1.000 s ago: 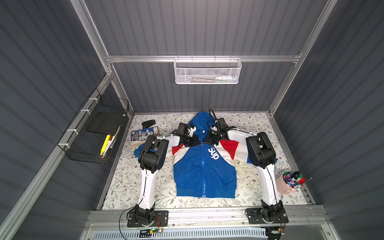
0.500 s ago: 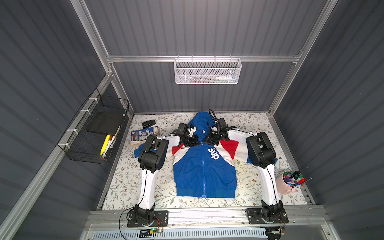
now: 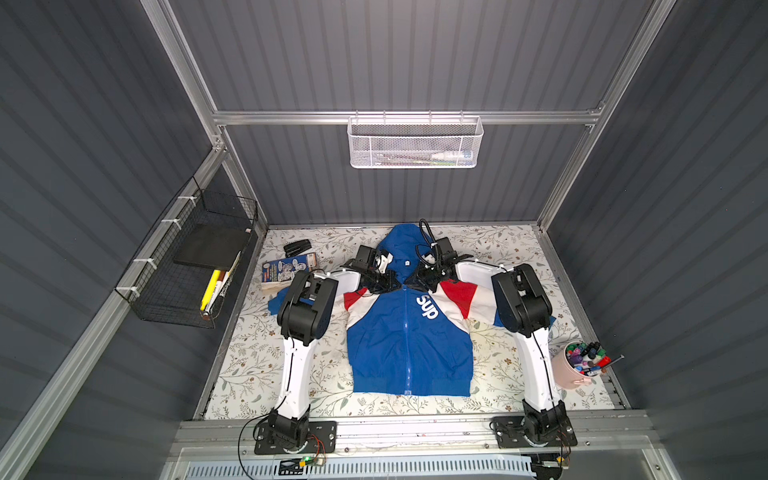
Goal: Unzip the jacket
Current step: Unzip the zipper on the jacket.
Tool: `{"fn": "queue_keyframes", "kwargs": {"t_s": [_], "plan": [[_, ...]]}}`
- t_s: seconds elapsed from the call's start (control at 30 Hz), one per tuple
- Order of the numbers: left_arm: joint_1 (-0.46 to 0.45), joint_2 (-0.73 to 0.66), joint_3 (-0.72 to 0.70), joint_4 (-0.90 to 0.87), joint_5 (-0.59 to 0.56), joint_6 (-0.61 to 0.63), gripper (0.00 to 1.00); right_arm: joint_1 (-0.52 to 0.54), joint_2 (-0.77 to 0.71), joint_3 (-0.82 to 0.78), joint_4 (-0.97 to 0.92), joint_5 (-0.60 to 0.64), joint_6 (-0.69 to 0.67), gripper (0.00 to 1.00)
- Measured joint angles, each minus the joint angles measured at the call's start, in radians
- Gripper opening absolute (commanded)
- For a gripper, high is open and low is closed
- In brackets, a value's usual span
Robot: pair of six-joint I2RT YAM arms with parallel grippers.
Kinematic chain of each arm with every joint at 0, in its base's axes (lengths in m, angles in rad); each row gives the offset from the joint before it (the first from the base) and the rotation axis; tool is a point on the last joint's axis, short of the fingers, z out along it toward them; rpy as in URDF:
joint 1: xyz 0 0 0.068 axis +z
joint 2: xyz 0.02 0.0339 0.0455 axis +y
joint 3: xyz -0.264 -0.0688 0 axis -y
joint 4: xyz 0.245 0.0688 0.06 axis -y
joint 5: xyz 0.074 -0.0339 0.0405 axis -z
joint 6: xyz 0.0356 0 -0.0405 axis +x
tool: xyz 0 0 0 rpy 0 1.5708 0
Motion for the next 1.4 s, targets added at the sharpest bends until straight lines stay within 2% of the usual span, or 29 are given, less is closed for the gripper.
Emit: {"fn": "queue_keyframes", "kwargs": {"t_s": [0.43, 0.87, 1.4], "plan": [[-0.001, 0.0, -0.014, 0.03, 0.003, 0.0, 0.0, -0.003, 0.0, -0.045, 0.14, -0.061, 0.069, 0.23], [-0.001, 0.0, -0.019, 0.041, 0.006, 0.001, 0.0, -0.003, 0.0, -0.034, 0.059, -0.02, 0.039, 0.2], [-0.001, 0.0, -0.021, 0.045, 0.007, 0.0, 0.0, -0.004, 0.0, -0.04, 0.11, -0.031, 0.072, 0.15]]}}
